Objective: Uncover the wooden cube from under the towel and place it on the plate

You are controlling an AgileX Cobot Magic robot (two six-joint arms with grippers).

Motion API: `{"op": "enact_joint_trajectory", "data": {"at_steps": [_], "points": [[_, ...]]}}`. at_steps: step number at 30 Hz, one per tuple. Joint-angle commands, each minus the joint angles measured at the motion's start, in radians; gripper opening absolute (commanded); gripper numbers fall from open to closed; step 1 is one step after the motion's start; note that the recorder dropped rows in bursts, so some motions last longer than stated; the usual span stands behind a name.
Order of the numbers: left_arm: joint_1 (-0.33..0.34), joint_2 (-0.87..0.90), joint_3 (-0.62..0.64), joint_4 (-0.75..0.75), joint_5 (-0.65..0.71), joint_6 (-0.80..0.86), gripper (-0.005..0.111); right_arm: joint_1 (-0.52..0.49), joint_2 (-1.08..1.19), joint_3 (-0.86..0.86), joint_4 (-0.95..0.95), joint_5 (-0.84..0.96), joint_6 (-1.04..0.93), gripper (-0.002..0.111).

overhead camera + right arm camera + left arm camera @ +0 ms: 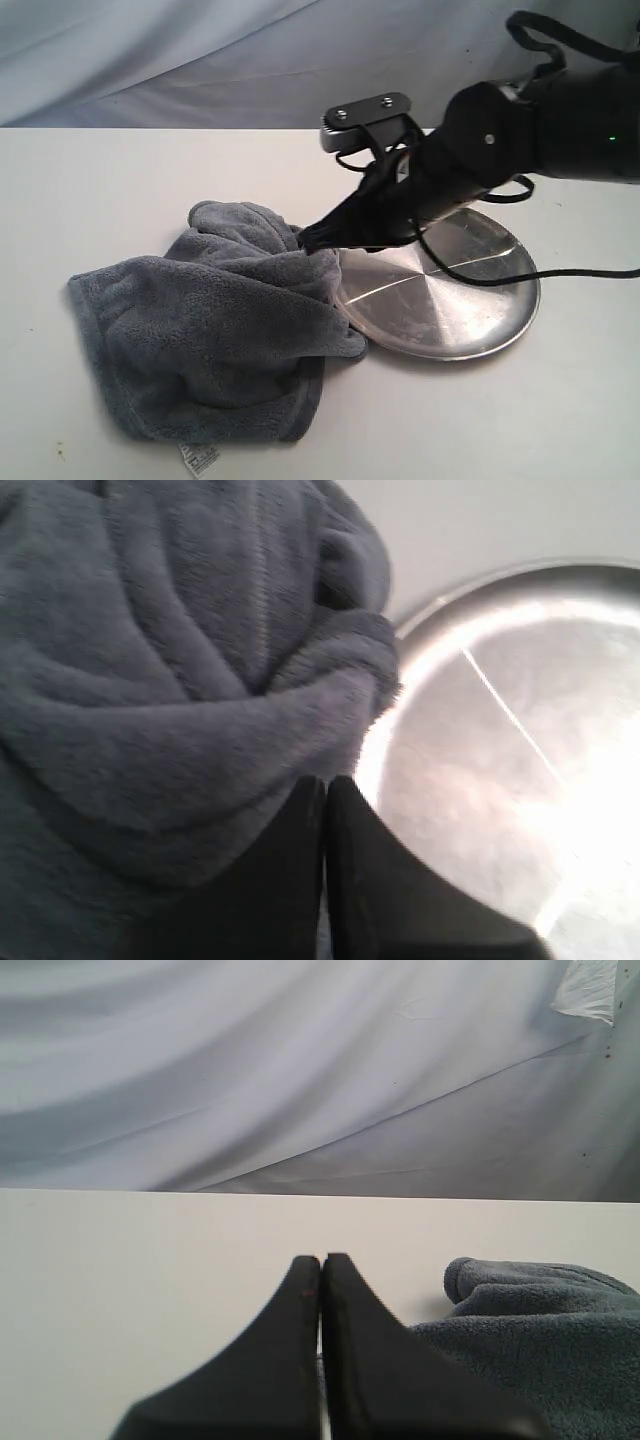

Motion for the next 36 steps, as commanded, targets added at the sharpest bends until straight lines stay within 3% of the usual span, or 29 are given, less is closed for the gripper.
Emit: {"op": "enact_joint_trajectory", "data": {"at_steps": [1, 5, 7, 13, 15, 27, 31, 36], "points": [[-0.001, -0.002, 0.004, 0.001, -0.004, -0.001, 0.001, 0.111, 0.046, -0.069, 0.005, -0.056, -0.040, 0.000], [-0.001, -0.002, 0.004, 0.001, -0.004, -0.001, 0.001, 0.184, 0.091, -0.136, 0.005, -0.064, -0.086, 0.009], [-0.001, -0.002, 0.004, 0.001, -0.004, -0.001, 0.001, 0.206, 0.100, -0.142, 0.005, -0.081, -0.117, 0.021], [-0.001, -0.002, 0.004, 0.001, -0.004, -0.001, 0.001, 0.251, 0.126, -0.142, -0.011, -0.147, -0.218, 0.072], [-0.001, -0.002, 0.004, 0.001, -0.004, -0.001, 0.001, 0.256, 0.135, -0.142, -0.035, -0.155, -0.221, 0.080], [-0.001, -0.002, 0.004, 0.001, -0.004, -0.001, 0.001, 0.258, 0.199, -0.142, -0.055, -0.113, -0.195, 0.077], [-0.001, -0.002, 0.004, 0.001, -0.004, -0.001, 0.001, 0.258, 0.201, -0.142, -0.055, -0.089, -0.194, 0.064], [-0.001, -0.002, 0.004, 0.001, -0.004, -0.001, 0.001, 0.258, 0.201, -0.142, -0.055, -0.064, -0.194, 0.036]]}}
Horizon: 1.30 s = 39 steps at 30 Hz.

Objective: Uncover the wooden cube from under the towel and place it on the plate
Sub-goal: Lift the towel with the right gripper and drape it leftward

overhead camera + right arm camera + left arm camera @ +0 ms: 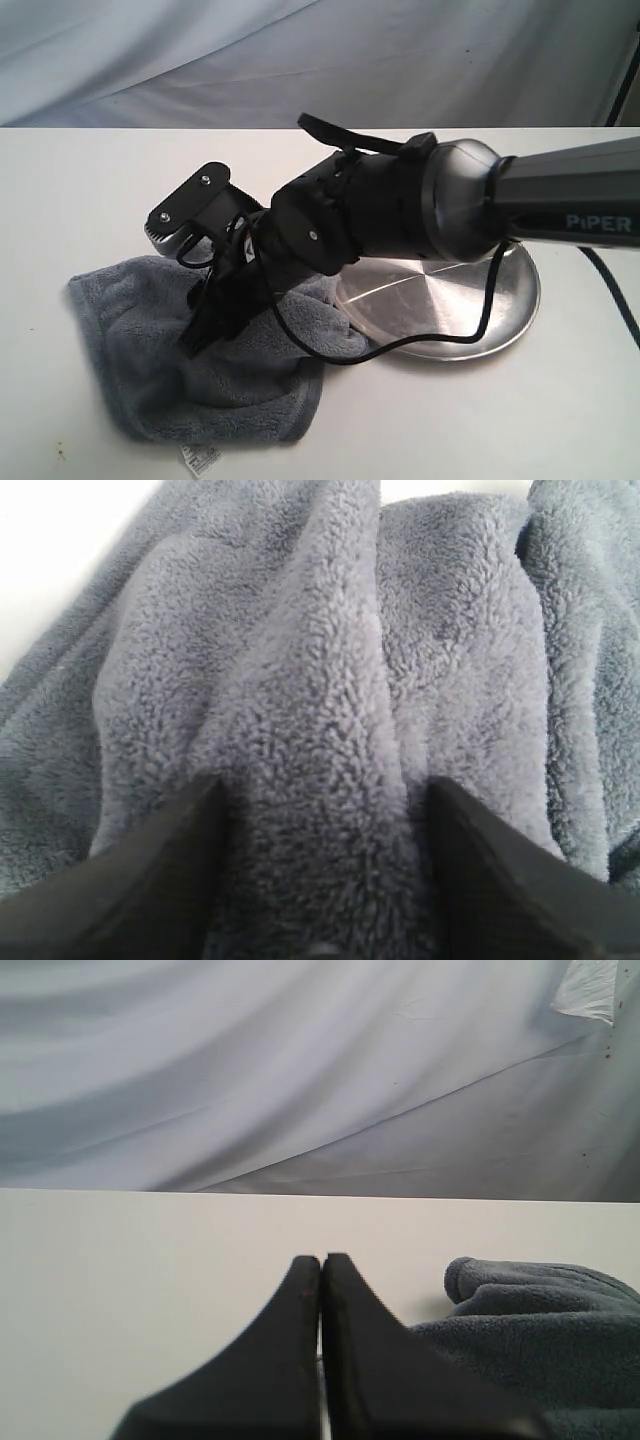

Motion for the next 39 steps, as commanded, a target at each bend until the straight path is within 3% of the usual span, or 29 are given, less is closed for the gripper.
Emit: {"op": "enact_joint_trajectory", "data": {"at_steps": [1, 6, 13, 22, 28, 39], "points": [[-0.001, -0.002, 0.004, 0.001, -0.004, -0.001, 0.001, 0.002, 0.002, -0.003, -0.011, 0.034, 0.006, 0.031], [-0.001, -0.002, 0.004, 0.001, -0.004, -0.001, 0.001, 0.006, -0.015, -0.003, -0.011, 0.065, 0.006, 0.000], [-0.001, -0.002, 0.004, 0.001, -0.004, -0.001, 0.001, 0.017, -0.148, -0.003, 0.007, 0.058, 0.006, 0.000], [-0.001, -0.002, 0.004, 0.001, -0.004, -0.001, 0.001, 0.013, -0.300, -0.003, -0.066, -0.281, -0.010, 0.000], [-0.001, -0.002, 0.004, 0.001, -0.004, -0.001, 0.001, 0.005, -0.288, -0.003, -0.071, -0.468, -0.093, 0.000], [-0.001, -0.002, 0.004, 0.001, -0.004, -0.001, 0.001, -0.087, -0.134, -0.002, -0.071, -0.616, -0.150, 0.000]]}}
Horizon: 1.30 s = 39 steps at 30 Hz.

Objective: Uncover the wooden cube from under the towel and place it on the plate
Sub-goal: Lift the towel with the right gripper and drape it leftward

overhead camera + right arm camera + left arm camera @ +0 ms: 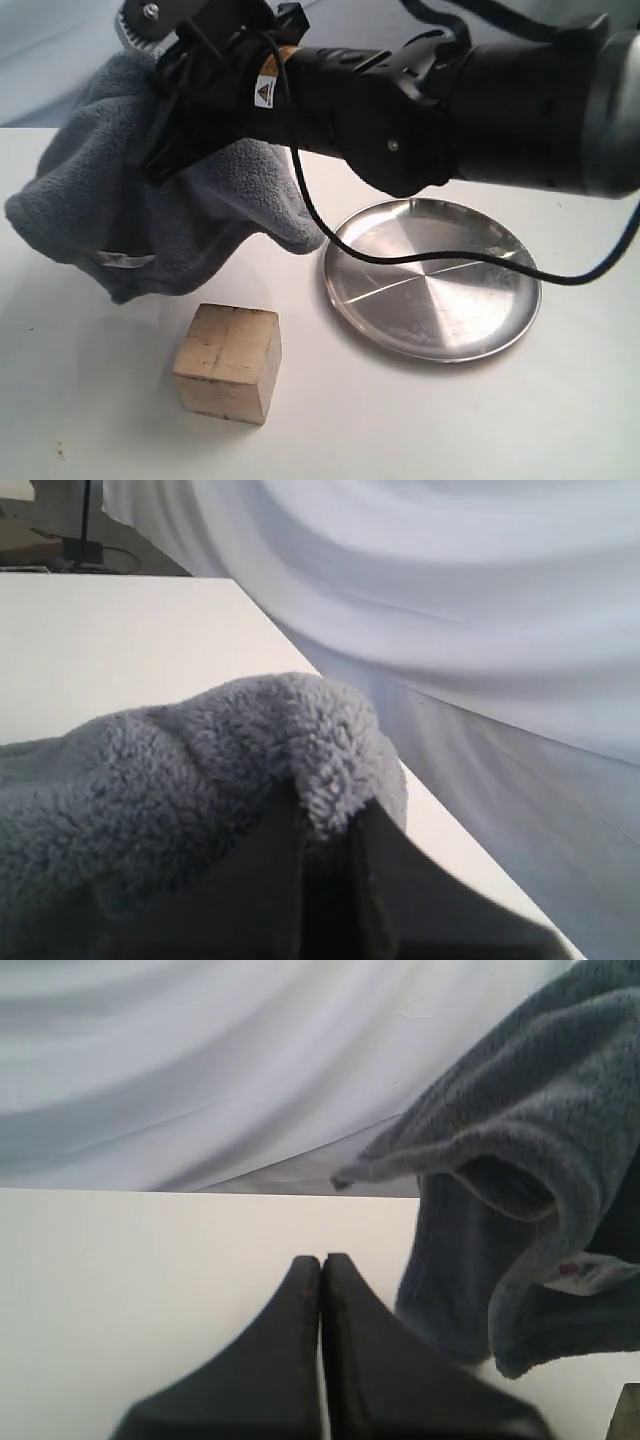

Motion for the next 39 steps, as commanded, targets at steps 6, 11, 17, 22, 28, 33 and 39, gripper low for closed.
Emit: {"op": "enact_joint_trajectory", "data": {"at_steps": [6, 11, 17, 22, 28, 33, 39], "points": [[-0.001, -0.002, 0.004, 0.001, -0.004, -0.001, 0.001, -0.075, 0.143, 0.000, 0.028, -0.212, -0.100, 0.000], [-0.001, -0.002, 0.004, 0.001, -0.004, -0.001, 0.001, -0.102, 0.209, -0.002, 0.147, -0.237, -0.160, 0.000], [-0.001, -0.002, 0.004, 0.001, -0.004, -0.001, 0.001, -0.102, 0.293, -0.051, 0.163, -0.252, -0.136, 0.000], [-0.001, -0.002, 0.004, 0.001, -0.004, -0.001, 0.001, -0.099, 0.326, -0.099, 0.163, -0.261, 0.003, 0.000], [-0.001, -0.002, 0.004, 0.001, -0.004, -0.001, 0.001, -0.101, 0.361, -0.099, 0.185, -0.244, 0.003, 0.000], [-0.001, -0.002, 0.004, 0.001, -0.004, -0.001, 0.001, -0.101, 0.366, -0.099, 0.185, -0.184, 0.003, 0.000], [-0.001, -0.002, 0.004, 0.001, -0.004, -0.001, 0.001, -0.101, 0.356, -0.099, 0.185, -0.056, -0.034, 0.000]]}}
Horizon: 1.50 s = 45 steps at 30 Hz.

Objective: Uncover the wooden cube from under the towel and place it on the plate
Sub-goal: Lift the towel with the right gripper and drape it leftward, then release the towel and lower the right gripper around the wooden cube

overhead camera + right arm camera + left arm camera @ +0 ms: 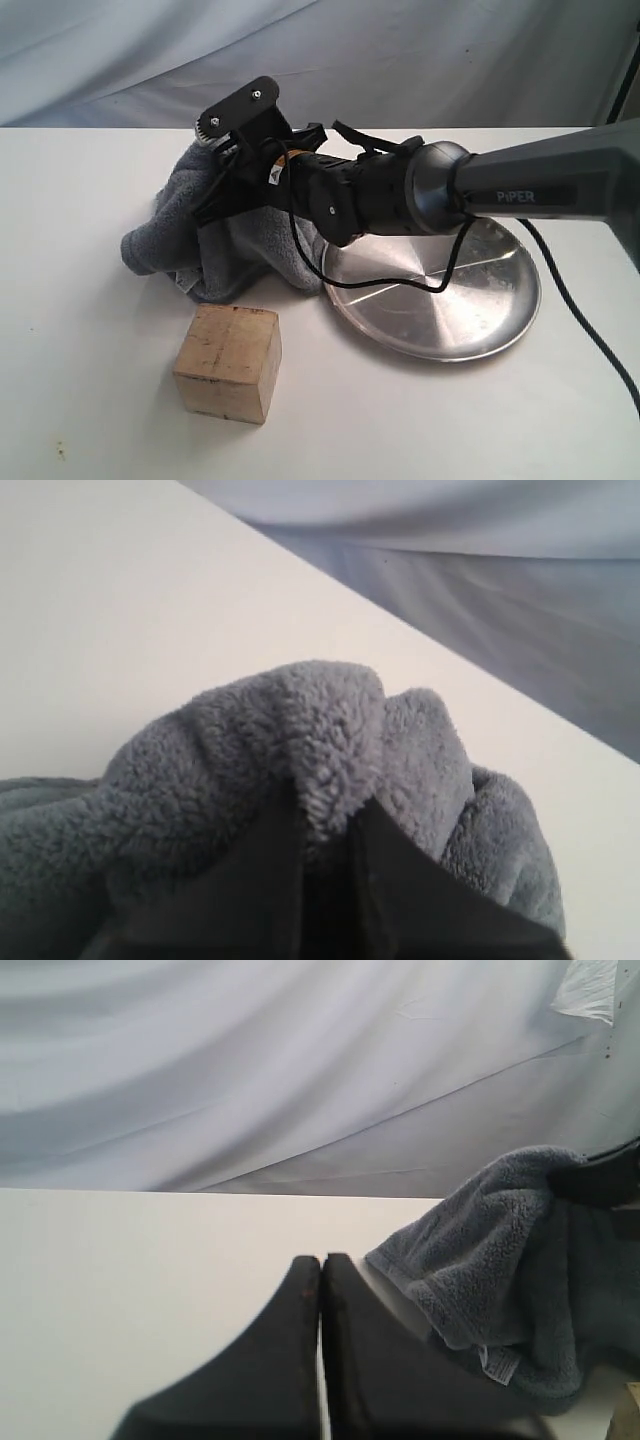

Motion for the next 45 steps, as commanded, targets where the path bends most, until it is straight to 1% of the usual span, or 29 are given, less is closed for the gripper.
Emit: {"op": "enact_joint_trajectory", "data": {"at_steps": [1, 12, 13, 15, 18, 20, 22, 23, 25, 30, 32, 39, 42, 45], "points": [[-0.001, -0.002, 0.004, 0.001, -0.004, -0.001, 0.001, -0.004, -0.017, -0.007, 0.003, 0.088, -0.038, 0.000], [-0.001, -0.002, 0.004, 0.001, -0.004, -0.001, 0.001, -0.004, -0.057, -0.007, 0.003, 0.119, -0.056, 0.000], [-0.001, -0.002, 0.004, 0.001, -0.004, -0.001, 0.001, -0.004, -0.057, -0.007, 0.003, 0.129, -0.056, 0.002], [-0.001, -0.002, 0.004, 0.001, -0.004, -0.001, 0.001, -0.004, -0.057, -0.007, 0.003, 0.143, -0.056, 0.010], [-0.001, -0.002, 0.004, 0.001, -0.004, -0.001, 0.001, -0.004, -0.065, -0.007, 0.003, 0.179, -0.056, 0.031], [-0.001, -0.002, 0.004, 0.001, -0.004, -0.001, 0.001, -0.004, -0.075, -0.007, 0.003, 0.209, -0.053, 0.048], [-0.001, -0.002, 0.004, 0.001, -0.004, -0.001, 0.001, -0.004, -0.088, -0.007, 0.003, 0.233, -0.049, 0.059], [-0.001, -0.002, 0.004, 0.001, -0.004, -0.001, 0.001, -0.004, -0.100, -0.007, 0.003, 0.244, -0.047, 0.064], [-0.001, -0.002, 0.004, 0.001, -0.004, -0.001, 0.001, -0.004, -0.124, -0.007, 0.003, 0.272, -0.045, 0.069], [-0.001, -0.002, 0.004, 0.001, -0.004, -0.001, 0.001, -0.004, -0.195, -0.007, -0.012, 0.377, -0.045, 0.070], [-0.001, -0.002, 0.004, 0.001, -0.004, -0.001, 0.001, 0.001, -0.230, -0.007, -0.014, 0.453, -0.045, 0.070], [-0.001, -0.002, 0.004, 0.001, -0.004, -0.001, 0.001, 0.033, -0.322, -0.007, -0.028, 0.824, -0.045, 0.070], [-0.001, -0.002, 0.004, 0.001, -0.004, -0.001, 0.001, 0.044, -0.326, -0.007, -0.024, 0.959, -0.086, 0.070], [-0.001, -0.002, 0.004, 0.001, -0.004, -0.001, 0.001, 0.056, -0.326, -0.007, -0.022, 1.061, -0.197, 0.070]]}}
